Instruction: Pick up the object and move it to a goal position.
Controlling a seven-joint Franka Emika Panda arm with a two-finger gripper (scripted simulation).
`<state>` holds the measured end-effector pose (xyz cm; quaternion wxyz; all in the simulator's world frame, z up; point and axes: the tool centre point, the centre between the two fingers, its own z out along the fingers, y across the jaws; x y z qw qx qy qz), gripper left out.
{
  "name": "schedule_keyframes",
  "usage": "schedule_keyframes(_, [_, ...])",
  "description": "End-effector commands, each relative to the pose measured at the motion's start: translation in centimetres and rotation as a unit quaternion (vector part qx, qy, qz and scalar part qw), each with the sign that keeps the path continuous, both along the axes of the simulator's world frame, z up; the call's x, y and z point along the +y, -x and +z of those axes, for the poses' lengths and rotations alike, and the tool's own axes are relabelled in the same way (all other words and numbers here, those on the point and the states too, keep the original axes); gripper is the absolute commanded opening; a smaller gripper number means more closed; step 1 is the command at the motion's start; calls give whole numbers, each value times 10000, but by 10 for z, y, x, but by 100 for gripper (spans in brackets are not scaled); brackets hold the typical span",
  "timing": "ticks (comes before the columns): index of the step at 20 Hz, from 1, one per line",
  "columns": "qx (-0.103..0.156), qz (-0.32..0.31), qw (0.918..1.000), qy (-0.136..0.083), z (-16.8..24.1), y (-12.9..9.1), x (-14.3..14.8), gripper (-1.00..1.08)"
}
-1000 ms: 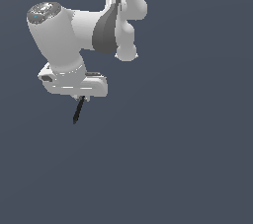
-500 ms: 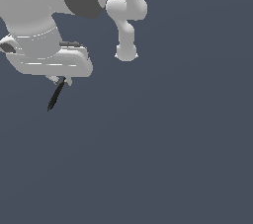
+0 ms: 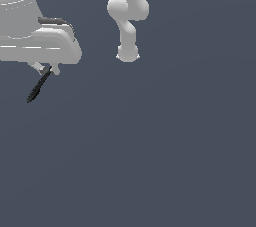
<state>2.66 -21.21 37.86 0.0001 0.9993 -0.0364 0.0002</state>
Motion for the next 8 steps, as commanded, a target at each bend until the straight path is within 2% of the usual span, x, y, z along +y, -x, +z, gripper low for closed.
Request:
schedule_keyframes(1, [3,2,10000,-1,7,-1,-2,-100])
schedule_keyframes(8, [3,2,10000,-1,13,-3,-4,-100])
